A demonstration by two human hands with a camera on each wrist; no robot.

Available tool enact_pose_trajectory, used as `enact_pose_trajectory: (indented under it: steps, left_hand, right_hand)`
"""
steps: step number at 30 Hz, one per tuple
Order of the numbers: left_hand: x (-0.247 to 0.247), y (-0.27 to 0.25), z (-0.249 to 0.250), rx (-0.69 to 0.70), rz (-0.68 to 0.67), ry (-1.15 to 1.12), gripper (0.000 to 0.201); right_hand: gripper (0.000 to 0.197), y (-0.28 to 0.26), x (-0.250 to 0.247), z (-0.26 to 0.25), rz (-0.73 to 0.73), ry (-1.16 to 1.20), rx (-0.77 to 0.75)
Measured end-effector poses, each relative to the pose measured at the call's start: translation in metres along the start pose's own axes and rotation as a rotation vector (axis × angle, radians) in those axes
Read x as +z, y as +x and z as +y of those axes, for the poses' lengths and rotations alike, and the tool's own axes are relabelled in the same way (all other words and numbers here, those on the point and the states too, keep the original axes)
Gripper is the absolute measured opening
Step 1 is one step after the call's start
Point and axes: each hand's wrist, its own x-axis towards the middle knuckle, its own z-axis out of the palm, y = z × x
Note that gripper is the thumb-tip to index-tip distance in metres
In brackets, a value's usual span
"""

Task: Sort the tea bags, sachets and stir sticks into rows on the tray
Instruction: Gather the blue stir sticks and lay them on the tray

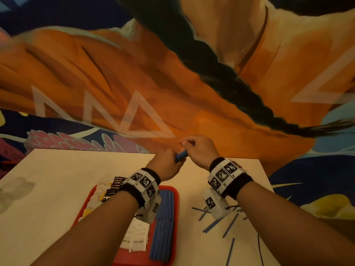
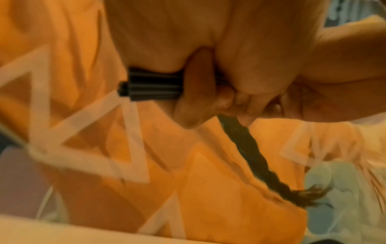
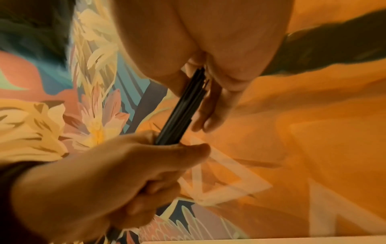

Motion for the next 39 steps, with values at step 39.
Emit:
enact_pose_trajectory:
  steps: [39]
  left_hand:
    - [-0.046,-0.005,-0.022,0.210,0.013,-0.422,0.023]
  right_hand:
    - [0.022,-0.002,0.004,-0.001,-0.096,-0.813,-0.036]
